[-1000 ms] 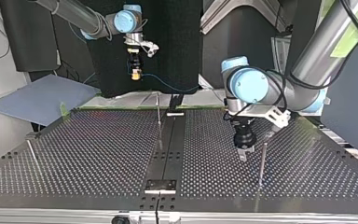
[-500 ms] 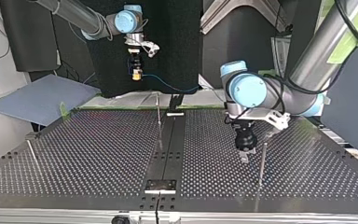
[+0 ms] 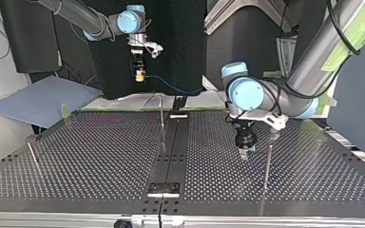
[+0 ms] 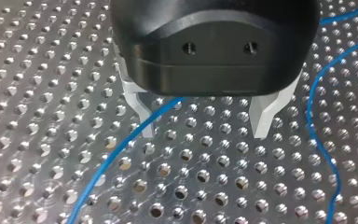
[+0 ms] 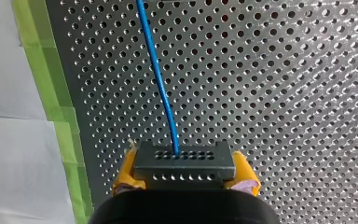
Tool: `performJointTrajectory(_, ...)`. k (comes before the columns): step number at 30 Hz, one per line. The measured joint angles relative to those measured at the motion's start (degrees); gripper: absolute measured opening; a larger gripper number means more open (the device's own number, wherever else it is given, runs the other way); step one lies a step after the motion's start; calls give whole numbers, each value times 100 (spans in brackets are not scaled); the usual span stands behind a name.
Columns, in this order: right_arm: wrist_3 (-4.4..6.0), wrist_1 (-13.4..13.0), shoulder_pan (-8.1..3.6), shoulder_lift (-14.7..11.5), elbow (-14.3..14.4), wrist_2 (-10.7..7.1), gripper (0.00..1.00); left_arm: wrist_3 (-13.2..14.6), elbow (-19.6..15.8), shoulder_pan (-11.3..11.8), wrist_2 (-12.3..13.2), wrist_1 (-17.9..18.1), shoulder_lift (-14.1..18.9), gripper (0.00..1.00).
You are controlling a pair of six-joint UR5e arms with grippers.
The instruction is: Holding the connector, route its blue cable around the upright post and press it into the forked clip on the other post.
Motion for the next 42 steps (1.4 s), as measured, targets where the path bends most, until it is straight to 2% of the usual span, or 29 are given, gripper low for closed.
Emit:
performJointTrajectory(14,1,-31,12,1,0,0,0,-239,-345,-16,-81,208,-55,100)
performJointTrajectory(24,-4,-8,28,2,1,4,0,-287,-377,-102,-264,264,-482,100)
performJointTrajectory(30,-14,16,29,1,0,23,0,-500,-384,-91,-258,415,-732,100)
performJointTrajectory(42,-13,8,34,1,0,8,0,-836,-707,-30,-118,916,-774,100)
